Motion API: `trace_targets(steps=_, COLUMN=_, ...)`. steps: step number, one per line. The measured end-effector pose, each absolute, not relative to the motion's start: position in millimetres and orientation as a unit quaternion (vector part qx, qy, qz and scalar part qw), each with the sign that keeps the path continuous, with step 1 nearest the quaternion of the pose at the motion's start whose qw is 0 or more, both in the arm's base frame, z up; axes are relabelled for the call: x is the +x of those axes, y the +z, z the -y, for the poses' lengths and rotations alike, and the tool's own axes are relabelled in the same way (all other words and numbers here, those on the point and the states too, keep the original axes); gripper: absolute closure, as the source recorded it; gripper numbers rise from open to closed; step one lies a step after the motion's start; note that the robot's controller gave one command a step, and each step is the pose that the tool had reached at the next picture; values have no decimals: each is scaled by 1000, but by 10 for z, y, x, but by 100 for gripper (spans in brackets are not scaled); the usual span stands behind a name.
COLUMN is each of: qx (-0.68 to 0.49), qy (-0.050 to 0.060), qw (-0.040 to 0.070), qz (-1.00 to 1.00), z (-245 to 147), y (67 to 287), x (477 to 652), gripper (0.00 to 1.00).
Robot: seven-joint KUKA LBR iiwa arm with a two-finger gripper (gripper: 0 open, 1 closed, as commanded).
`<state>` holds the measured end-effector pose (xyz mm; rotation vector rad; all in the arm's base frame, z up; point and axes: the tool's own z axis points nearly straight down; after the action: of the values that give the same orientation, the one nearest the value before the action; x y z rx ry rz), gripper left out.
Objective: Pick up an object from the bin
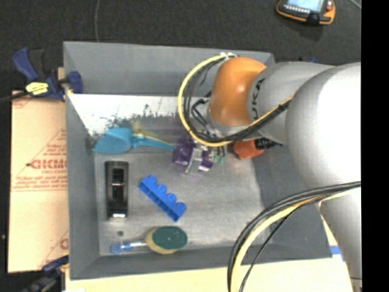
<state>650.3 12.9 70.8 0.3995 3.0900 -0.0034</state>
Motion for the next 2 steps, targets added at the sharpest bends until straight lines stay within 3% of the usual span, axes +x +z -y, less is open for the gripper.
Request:
trace_targets(steps=1, qx=128, qy=-2, qw=7, qz=-992, z=-126, y=851, x=6468, gripper=100)
trace_targets(steps=2, qx=128, qy=-1, qw=10, qz=-992, z=-125, y=1261, x=6491, gripper=100)
